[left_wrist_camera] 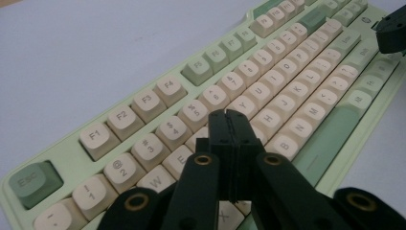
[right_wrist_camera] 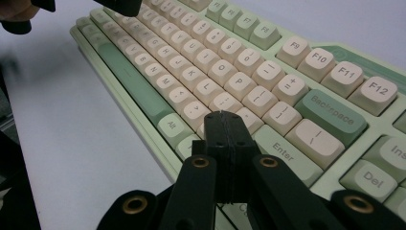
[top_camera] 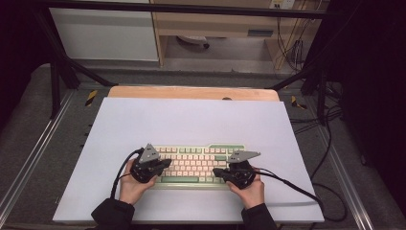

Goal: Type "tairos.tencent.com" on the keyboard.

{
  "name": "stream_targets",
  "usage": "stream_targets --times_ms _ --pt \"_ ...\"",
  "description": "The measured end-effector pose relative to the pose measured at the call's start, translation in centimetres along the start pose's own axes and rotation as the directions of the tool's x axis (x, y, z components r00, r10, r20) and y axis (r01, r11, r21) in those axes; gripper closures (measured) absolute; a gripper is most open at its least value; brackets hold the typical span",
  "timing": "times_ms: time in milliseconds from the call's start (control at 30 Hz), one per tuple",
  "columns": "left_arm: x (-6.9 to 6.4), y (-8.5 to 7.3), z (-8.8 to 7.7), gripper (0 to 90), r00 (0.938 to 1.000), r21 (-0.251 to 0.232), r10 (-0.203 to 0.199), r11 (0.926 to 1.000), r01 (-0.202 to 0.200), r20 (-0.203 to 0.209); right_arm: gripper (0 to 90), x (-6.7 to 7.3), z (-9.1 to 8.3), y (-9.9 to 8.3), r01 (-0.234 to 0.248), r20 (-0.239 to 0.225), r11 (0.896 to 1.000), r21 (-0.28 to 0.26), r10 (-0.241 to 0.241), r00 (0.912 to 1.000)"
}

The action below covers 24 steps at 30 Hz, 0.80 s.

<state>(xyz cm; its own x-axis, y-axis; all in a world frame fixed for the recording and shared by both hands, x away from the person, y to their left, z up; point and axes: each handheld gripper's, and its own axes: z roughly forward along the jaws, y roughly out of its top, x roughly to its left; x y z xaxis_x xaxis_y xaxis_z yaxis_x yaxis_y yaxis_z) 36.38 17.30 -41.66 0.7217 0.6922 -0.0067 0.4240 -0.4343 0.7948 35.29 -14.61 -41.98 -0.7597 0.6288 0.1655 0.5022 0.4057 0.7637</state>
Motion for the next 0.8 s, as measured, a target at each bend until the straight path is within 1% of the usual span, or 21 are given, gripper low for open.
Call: stream_targets --times_ms 133,300,367,567,800 --pt "0.5 -0.1 -0.1 89.6 0.9999 0.0 -0.011 0.9999 0.011 -0.014 90.0 0.0 0.1 0.0 -0.001 -0.002 1.0 0.003 0.001 1.0" --pt "1.0 -0.3 0.2 89.6 0.9992 0.006 -0.023 0.9997 0.024 -0.031 90.0 0.0 0.0 0.0 0.0 0.0 1.0 0.001 0.0 1.0" --pt "1.0 -0.3 0.4 89.5 0.9991 0.01 -0.02 0.9997 0.021 -0.038 90.0 0.0 0.1 0.0 0.001 -0.001 1.0 0.002 -0.001 1.0" --pt "1.3 -0.5 0.8 89.6 0.9987 0.026 -0.021 0.9994 0.023 -0.047 90.0 0.0 0.1 -0.1 0.0 -0.004 1.0 0.006 0.0 1.0" --pt "1.5 -0.7 1.1 89.6 0.9984 0.032 -0.025 0.9991 0.027 -0.05 90.0 0.0 0.2 -0.1 0.003 -0.004 1.0 0.007 -0.003 1.0"
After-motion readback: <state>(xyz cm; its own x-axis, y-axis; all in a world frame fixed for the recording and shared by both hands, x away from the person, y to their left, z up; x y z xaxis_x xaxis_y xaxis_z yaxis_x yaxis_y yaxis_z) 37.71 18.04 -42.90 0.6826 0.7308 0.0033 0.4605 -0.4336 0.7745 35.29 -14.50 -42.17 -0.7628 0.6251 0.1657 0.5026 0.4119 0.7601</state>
